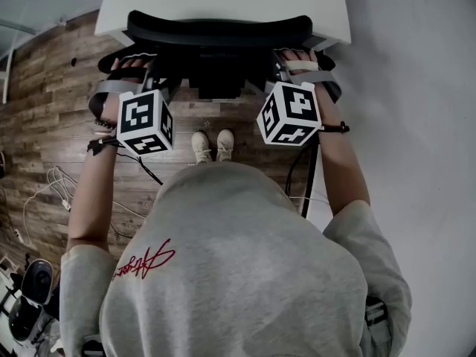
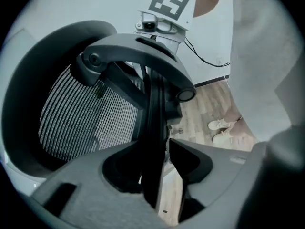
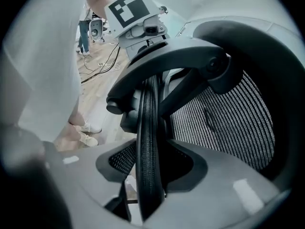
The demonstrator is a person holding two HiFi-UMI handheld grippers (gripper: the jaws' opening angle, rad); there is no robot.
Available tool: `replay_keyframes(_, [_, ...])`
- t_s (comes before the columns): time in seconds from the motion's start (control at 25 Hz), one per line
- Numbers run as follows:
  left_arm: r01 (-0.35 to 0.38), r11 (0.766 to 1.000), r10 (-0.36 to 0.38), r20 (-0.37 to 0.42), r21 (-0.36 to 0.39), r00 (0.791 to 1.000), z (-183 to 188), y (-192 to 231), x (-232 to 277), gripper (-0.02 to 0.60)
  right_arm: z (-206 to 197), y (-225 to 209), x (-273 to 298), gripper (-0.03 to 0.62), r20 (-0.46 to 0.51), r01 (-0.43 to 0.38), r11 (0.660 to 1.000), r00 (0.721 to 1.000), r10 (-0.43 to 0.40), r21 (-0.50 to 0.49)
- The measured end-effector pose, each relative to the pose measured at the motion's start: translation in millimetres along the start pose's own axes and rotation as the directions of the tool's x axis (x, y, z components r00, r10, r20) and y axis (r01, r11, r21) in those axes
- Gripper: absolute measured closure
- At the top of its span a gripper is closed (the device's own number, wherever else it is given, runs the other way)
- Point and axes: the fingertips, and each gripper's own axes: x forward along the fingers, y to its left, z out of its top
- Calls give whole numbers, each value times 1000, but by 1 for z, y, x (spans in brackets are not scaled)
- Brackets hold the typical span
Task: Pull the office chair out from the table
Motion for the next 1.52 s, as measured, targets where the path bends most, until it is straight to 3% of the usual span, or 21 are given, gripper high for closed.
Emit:
replay_keyframes(0.2, [-11,1000,11,11,-3,1000,5,1,5,416,-2,9,5,416,-20,-20,1000,1000,19,-23])
replay_keyframes(0.48, [-28,1000,28,12,1,1000,6,3,9,437,-2,6,10,473,-23,-1,1000,1000,1,-30])
replay_keyframes(0.72, [-97,992,98,-20,84,995,4,5,12,474,-3,6,10,485,-39,4,999,999,-6,-50])
replay_keyframes(0.88, [-53,996,57,-50,64,997,2,2,16,476,-3,8,12,480,-50,-60,998,997,60,7])
replay_keyframes(1.08, [-12,999,14,-59,37,998,2,1,16,478,-4,8,11,482,-50,-61,998,997,61,7])
replay_keyframes(1.36, [-29,998,32,-58,47,998,3,1,14,482,-3,9,8,477,-49,-114,992,992,117,58])
replay_keyframes(1.52, [-33,998,35,-56,44,998,4,1,14,482,-4,8,6,480,-46,-82,996,995,83,24])
